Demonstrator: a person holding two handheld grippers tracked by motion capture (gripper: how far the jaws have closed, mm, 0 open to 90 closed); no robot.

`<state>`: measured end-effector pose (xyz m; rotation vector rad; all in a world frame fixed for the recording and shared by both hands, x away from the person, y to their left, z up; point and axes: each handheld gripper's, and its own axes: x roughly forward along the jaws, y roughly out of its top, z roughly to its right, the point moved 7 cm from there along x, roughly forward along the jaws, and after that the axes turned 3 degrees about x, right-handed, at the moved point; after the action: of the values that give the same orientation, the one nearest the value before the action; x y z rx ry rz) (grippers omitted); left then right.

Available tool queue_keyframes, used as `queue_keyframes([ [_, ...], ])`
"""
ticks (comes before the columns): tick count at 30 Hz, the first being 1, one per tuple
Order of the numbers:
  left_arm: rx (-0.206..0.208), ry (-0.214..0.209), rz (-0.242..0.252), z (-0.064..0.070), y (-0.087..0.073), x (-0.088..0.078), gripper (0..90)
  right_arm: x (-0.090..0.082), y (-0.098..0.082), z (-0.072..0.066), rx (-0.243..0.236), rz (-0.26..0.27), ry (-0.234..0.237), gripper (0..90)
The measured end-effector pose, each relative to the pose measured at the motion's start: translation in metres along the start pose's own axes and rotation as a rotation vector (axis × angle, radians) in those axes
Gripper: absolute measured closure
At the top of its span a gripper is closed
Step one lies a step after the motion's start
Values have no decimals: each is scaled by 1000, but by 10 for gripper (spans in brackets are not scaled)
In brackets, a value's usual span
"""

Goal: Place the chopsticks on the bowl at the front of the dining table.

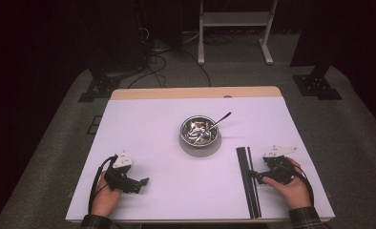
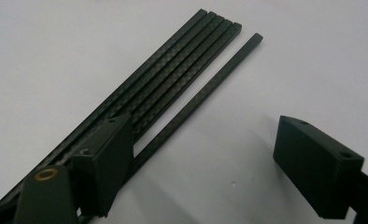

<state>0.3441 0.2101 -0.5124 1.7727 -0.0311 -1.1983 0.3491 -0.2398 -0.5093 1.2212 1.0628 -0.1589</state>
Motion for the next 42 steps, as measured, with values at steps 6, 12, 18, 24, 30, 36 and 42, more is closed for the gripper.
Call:
queue_keyframes([
  [6,0,0,0,0,0,0,0,-5,-5,-5,-6,-2,4,181],
  [12,0,0,0,0,0,0,0,-9,-10,-10,-10,-4,9,179],
  [18,0,0,0,0,0,0,0,-13,-15,-15,-11,-6,13,179],
  [24,0,0,0,0,0,0,0,-18,-21,-20,-18,-7,11,178],
  [30,0,0,0,0,0,0,0,-23,-26,-25,-25,-9,14,176],
  [36,0,0,0,0,0,0,0,-27,-31,-30,-28,-11,17,173],
  [42,0,0,0,0,0,0,0,-31,-35,-34,-32,-11,20,170],
])
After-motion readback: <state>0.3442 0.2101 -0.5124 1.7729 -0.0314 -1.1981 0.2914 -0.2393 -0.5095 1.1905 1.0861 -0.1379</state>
